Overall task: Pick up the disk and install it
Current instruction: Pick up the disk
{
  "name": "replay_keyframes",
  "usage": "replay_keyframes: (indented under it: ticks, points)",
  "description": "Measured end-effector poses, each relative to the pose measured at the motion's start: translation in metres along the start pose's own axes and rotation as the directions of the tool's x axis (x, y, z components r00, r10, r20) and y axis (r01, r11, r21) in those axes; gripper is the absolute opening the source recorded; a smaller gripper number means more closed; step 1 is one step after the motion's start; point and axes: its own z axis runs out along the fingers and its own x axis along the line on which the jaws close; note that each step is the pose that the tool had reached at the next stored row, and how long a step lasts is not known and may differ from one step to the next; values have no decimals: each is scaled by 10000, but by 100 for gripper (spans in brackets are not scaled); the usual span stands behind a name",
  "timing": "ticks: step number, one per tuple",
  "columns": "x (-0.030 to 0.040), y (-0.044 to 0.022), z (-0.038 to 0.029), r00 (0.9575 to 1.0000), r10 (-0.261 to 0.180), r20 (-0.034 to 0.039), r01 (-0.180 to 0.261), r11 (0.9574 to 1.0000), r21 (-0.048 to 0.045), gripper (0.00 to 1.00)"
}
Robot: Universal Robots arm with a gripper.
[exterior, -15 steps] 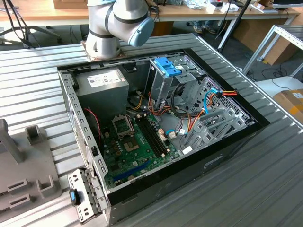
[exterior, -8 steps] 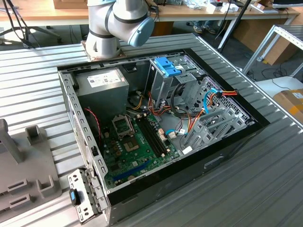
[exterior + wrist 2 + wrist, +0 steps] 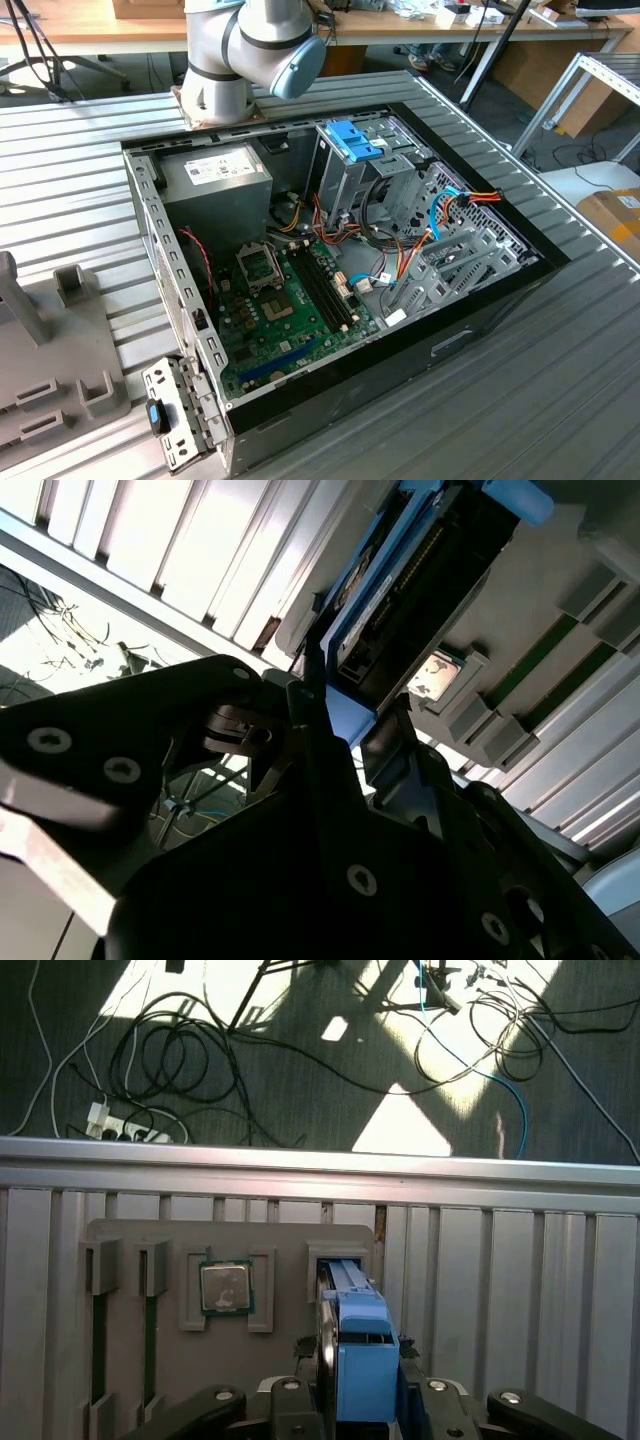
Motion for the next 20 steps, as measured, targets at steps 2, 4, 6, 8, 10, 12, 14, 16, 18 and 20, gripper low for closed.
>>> replay_keyframes:
  ticks: [2, 4, 6, 8, 10, 12, 14, 16, 18, 20]
  points:
    - [-1, 0, 0, 10000, 0, 0, 0, 10000, 0, 39]
    - [-2, 0, 0, 10000, 0, 0, 0, 10000, -1, 36]
    - [-4, 0, 0, 10000, 0, 0, 0, 10000, 0, 36]
    - [-8, 0, 0, 10000, 0, 0, 0, 10000, 0, 36]
    - [-10, 0, 0, 10000, 0, 0, 0, 10000, 0, 36]
    - [-10, -1, 0, 10000, 25, 0, -25, 10000, 0, 36]
    - [-10, -1, 0, 10000, 32, 0, -32, 10000, 0, 36]
    - [-10, -1, 0, 10000, 34, 0, -34, 10000, 0, 36]
    - [-10, -1, 0, 10000, 35, 0, -35, 10000, 0, 36]
    - [-10, -1, -5, 10000, 36, 1, -36, 10000, 1, 36]
